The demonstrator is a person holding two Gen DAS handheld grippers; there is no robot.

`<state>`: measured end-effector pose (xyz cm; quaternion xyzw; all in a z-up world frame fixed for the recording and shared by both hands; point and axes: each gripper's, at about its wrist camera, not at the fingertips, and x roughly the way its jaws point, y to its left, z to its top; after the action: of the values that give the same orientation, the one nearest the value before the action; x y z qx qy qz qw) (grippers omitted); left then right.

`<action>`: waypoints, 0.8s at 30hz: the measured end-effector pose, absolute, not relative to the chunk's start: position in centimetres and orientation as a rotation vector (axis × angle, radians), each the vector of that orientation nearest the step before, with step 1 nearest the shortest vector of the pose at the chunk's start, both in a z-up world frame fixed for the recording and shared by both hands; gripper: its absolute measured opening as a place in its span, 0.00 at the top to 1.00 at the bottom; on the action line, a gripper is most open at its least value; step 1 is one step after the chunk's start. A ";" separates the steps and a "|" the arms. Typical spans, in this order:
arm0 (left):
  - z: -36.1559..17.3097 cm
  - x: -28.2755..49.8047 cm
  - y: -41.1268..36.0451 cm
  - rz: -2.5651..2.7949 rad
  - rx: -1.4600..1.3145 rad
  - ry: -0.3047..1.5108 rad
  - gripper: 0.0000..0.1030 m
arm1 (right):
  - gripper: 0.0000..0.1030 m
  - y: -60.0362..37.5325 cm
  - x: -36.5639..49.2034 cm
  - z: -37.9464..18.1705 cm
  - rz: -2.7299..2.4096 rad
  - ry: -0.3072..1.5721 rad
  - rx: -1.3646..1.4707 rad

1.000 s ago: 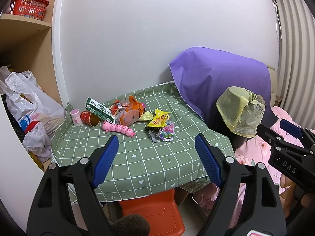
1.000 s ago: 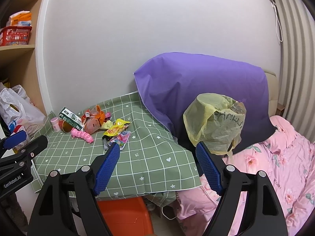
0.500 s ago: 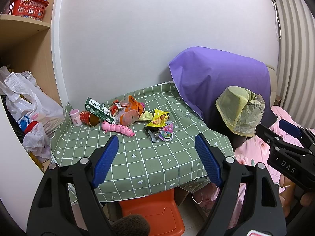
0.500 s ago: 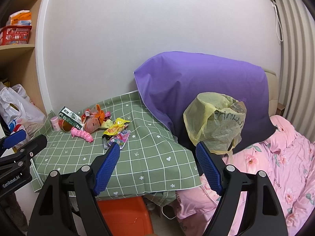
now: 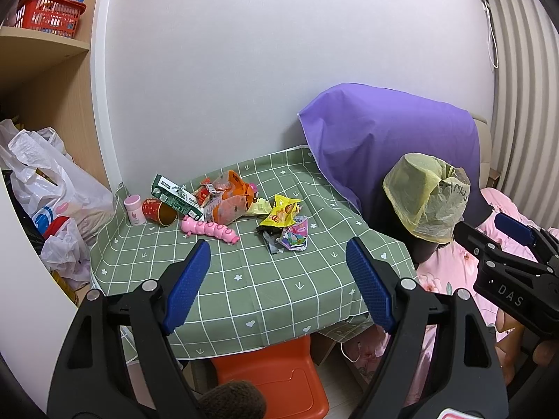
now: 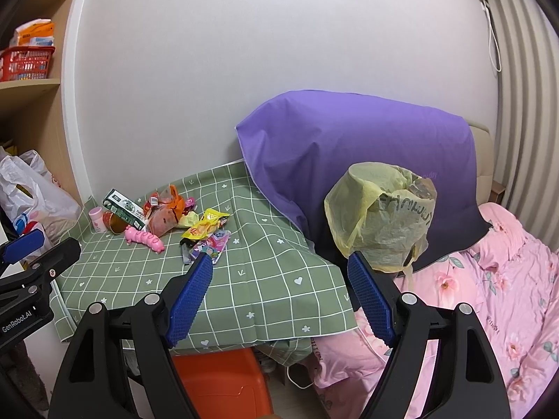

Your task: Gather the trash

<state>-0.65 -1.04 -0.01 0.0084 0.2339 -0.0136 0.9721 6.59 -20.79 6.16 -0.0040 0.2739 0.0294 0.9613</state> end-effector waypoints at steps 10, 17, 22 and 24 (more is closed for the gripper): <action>0.0 -0.6 -1.0 -0.027 0.018 0.472 0.26 | 0.26 -20.8 6.6 6.1 0.058 0.556 -0.007; 0.0 -0.6 -1.0 -0.027 0.016 0.473 0.26 | 0.26 -20.8 6.7 6.0 0.060 0.557 -0.007; -0.1 -0.4 -1.2 -0.036 0.014 0.479 0.26 | 0.26 -20.8 6.8 5.3 0.056 0.566 -0.014; -0.3 0.0 -1.0 -0.035 0.009 0.488 0.26 | 0.26 -20.8 7.1 5.2 0.051 0.569 -0.016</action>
<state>-0.04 -0.99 -0.35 0.0043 0.2415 -0.0176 0.9702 7.14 -20.81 5.18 -0.0078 0.2808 0.0252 0.9594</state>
